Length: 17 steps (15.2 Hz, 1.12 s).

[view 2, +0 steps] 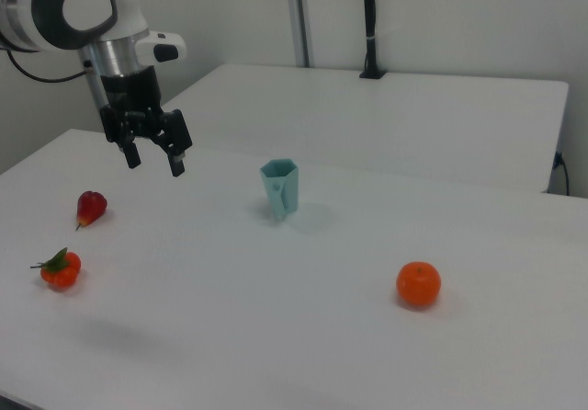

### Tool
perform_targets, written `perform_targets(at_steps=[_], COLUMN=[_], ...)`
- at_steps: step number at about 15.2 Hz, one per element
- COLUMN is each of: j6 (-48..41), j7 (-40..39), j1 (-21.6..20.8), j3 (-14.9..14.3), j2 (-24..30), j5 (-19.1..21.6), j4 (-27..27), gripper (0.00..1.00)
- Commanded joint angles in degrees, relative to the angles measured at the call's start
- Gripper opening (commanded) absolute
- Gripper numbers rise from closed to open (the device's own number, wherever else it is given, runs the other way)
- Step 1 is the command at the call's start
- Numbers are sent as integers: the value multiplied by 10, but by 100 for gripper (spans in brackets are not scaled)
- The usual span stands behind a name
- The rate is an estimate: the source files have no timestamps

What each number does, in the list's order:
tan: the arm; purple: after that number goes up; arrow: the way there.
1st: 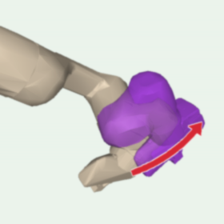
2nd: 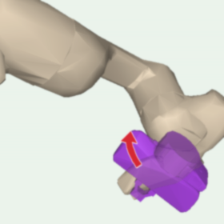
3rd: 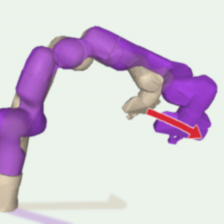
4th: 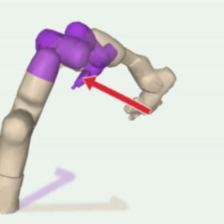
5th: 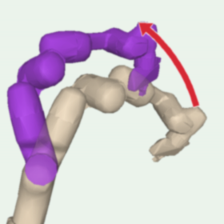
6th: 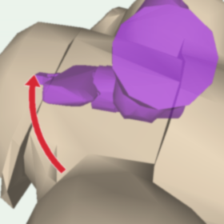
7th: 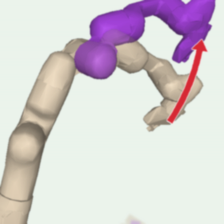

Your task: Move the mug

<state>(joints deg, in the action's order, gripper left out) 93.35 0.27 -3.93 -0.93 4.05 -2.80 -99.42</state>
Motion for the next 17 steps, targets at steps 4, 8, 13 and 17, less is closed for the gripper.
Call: perform_targets(at_steps=[4,8,13,17], j6=[-4,-5,-1,5], j7=[-11,-11,-14,-61], j1=[-4,-4,-4,-4], j3=[-7,-7,-7,-9], j2=[-12,-12,-13,-19], j5=[-13,-12,-10,-8], j4=[13,13,12,14], gripper=[100,100,100,100])
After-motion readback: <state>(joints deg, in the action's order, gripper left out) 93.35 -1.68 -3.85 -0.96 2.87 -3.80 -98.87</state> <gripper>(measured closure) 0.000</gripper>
